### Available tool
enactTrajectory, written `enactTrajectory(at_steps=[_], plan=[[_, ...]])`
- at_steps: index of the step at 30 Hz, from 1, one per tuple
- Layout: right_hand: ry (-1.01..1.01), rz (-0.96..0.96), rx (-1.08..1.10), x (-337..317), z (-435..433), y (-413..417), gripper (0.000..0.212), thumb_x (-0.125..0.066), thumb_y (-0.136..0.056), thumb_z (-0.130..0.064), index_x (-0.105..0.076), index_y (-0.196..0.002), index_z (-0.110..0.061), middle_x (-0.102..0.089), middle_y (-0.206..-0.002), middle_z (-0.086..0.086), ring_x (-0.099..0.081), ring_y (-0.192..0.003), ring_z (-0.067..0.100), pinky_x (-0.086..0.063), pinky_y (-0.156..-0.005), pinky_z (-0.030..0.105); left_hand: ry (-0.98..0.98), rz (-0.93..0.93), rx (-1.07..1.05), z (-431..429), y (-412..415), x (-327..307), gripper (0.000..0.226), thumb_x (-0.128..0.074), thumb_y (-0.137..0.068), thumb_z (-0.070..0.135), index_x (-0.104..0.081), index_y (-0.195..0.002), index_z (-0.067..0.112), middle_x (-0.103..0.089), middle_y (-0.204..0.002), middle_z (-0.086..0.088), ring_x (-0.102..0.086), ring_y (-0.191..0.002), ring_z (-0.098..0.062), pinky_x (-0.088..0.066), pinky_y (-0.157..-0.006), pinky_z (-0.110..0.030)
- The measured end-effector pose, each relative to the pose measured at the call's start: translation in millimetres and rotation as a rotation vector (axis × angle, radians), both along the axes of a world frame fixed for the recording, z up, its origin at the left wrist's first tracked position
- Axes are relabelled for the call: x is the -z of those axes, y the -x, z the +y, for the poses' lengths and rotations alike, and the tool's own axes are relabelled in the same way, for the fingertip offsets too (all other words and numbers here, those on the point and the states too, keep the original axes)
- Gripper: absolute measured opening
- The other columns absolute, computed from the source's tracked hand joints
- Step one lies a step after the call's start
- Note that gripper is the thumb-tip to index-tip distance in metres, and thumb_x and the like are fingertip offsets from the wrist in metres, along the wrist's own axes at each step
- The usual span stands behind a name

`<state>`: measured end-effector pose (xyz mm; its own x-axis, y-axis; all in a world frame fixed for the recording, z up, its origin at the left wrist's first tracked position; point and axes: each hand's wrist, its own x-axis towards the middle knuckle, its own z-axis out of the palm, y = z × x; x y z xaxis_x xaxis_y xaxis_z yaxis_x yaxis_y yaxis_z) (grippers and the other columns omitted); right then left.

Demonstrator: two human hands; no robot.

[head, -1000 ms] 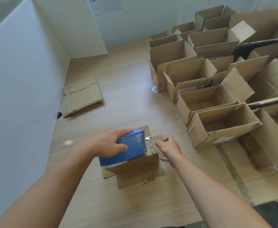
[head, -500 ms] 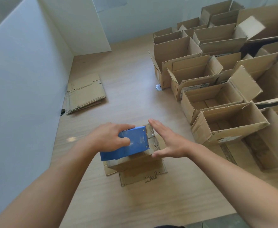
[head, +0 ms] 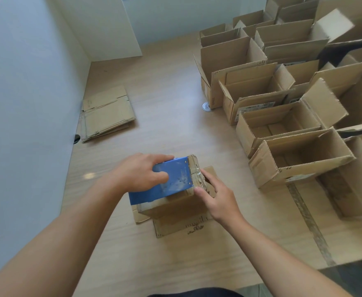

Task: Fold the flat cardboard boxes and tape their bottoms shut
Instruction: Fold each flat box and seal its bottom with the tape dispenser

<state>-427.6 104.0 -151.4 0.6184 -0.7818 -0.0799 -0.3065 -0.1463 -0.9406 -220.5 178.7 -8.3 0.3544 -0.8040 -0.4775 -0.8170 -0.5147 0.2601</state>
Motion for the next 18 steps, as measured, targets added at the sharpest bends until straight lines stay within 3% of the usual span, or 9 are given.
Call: enactTrajectory(at_steps=[4, 7, 9, 11, 14, 16, 18], plan=[[-0.202, -0.092, -0.029, 1.9, 0.0, -2.0, 0.06, -0.068, -0.085, -0.044, -0.054, -0.139, -0.024, -0.055, -0.139, -0.012, -0.048, -0.129, -0.003, -0.041, -0.11, 0.03, 0.004, 0.012, 0.004, 2.8, -1.7, -0.4, 0.073, -0.042, -0.064, 0.049, -0.042, -0.137, 0.057, -0.062, -0.118, 0.008, -0.056, -0.098, -0.018, -0.049, -0.078, -0.033], [-0.346, -0.161, 0.016, -1.1, -9.5, -4.9, 0.032, -0.058, -0.098, -0.033, -0.063, -0.127, -0.022, -0.065, -0.126, -0.009, -0.057, -0.12, 0.002, -0.044, -0.109, 0.037, 0.006, 0.026, 0.002, 3.9, -3.9, 0.5, 0.072, -0.042, -0.065, 0.049, -0.041, -0.136, 0.058, -0.062, -0.117, 0.009, -0.056, -0.098, -0.017, -0.051, -0.079, -0.033], [-0.334, -0.148, 0.026, -0.9, -15.8, -6.5, 0.023, -0.051, -0.103, -0.02, -0.066, -0.12, -0.023, -0.063, -0.127, -0.01, -0.056, -0.12, -0.001, -0.043, -0.11, 0.034, 0.003, 0.03, 0.005, 4.5, -4.1, 1.8, 0.071, -0.042, -0.065, 0.049, -0.041, -0.136, 0.059, -0.062, -0.116, 0.009, -0.056, -0.097, -0.017, -0.051, -0.08, -0.034], [-0.315, -0.121, 0.002, 1.8, -17.7, -9.5, 0.025, -0.05, -0.103, -0.019, -0.063, -0.121, -0.029, -0.051, -0.141, -0.015, -0.045, -0.129, -0.007, -0.038, -0.109, 0.018, 0.005, 0.038, 0.003, 5.1, -3.8, 2.0, 0.071, -0.043, -0.066, 0.049, -0.041, -0.136, 0.059, -0.062, -0.116, 0.009, -0.057, -0.097, -0.016, -0.052, -0.081, -0.035], [-0.337, -0.137, 0.081, 5.5, -13.4, -14.9, 0.035, -0.048, -0.104, -0.02, -0.055, -0.137, -0.027, -0.037, -0.15, -0.018, -0.035, -0.13, -0.015, -0.028, -0.093, -0.005, 0.003, 0.04, 0.003, 5.4, -4.2, 0.7, 0.07, -0.043, -0.066, 0.048, -0.042, -0.135, 0.059, -0.062, -0.116, 0.01, -0.058, -0.096, -0.015, -0.052, -0.081, -0.035], [-0.254, -0.135, 0.177, 3.6, -8.7, -14.0, 0.033, -0.053, -0.102, -0.018, -0.059, -0.133, -0.024, -0.044, -0.14, -0.013, -0.042, -0.116, -0.022, -0.032, -0.087, -0.005, 0.007, 0.046, -0.003, 5.6, -4.4, 0.2, 0.07, -0.043, -0.066, 0.048, -0.042, -0.136, 0.058, -0.062, -0.116, 0.01, -0.057, -0.096, -0.016, -0.052, -0.08, -0.034], [-0.122, -0.137, 0.252, 2.4, -5.0, -11.7, 0.02, -0.061, -0.097, -0.016, -0.067, -0.109, -0.031, -0.056, -0.117, -0.008, -0.054, -0.099, -0.013, -0.041, -0.079, 0.004, 0.001, 0.051, -0.007, 5.3, -3.9, 0.0, 0.071, -0.043, -0.066, 0.047, -0.042, -0.136, 0.058, -0.061, -0.114, 0.009, -0.057, -0.095, -0.016, -0.051, -0.078, -0.032]])
